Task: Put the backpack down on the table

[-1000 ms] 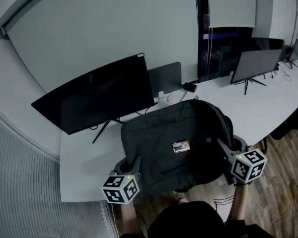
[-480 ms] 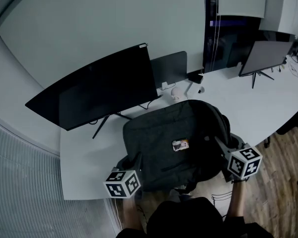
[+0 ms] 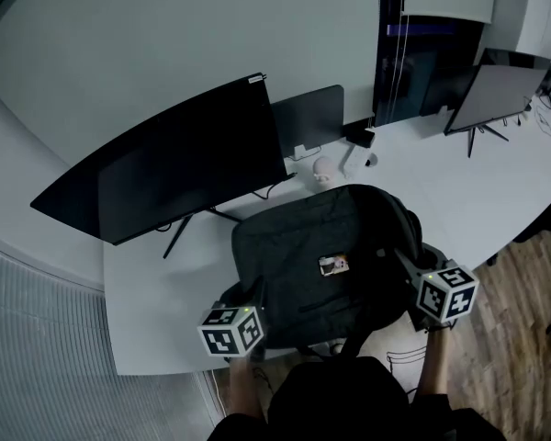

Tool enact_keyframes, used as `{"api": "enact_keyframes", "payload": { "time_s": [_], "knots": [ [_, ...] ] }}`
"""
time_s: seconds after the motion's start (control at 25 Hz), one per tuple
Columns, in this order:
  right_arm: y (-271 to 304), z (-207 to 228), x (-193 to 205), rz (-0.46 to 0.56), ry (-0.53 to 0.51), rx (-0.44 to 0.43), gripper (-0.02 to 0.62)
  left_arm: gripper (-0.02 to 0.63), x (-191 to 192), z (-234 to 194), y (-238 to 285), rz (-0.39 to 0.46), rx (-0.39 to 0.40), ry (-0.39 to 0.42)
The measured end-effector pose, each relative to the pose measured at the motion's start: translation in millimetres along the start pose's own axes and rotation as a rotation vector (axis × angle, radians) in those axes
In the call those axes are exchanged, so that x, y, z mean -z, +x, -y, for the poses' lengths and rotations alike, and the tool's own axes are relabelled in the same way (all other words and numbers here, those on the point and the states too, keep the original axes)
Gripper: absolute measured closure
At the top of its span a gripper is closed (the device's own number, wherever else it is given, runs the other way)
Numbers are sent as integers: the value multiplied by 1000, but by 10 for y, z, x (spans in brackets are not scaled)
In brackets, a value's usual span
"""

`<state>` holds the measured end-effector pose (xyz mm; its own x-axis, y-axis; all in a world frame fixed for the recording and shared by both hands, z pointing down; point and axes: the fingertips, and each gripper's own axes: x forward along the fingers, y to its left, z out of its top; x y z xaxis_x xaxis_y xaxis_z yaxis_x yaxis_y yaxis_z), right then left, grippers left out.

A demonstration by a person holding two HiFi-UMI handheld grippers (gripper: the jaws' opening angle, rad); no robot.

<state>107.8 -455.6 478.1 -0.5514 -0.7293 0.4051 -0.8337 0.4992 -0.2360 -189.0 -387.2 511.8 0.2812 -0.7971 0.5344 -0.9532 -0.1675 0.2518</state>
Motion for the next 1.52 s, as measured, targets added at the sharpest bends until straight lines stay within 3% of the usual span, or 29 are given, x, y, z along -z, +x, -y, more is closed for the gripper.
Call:
{"api": "enact_keyframes", "payload": {
  "time_s": [0.8,1.52],
  "knots": [
    [466,276,317,-155,5,51,482,552,219,-178,466,-116,-51,13],
    [566,535,716,-273,14,135,456,454,403,-337,692,-160,-177,68]
  ]
}}
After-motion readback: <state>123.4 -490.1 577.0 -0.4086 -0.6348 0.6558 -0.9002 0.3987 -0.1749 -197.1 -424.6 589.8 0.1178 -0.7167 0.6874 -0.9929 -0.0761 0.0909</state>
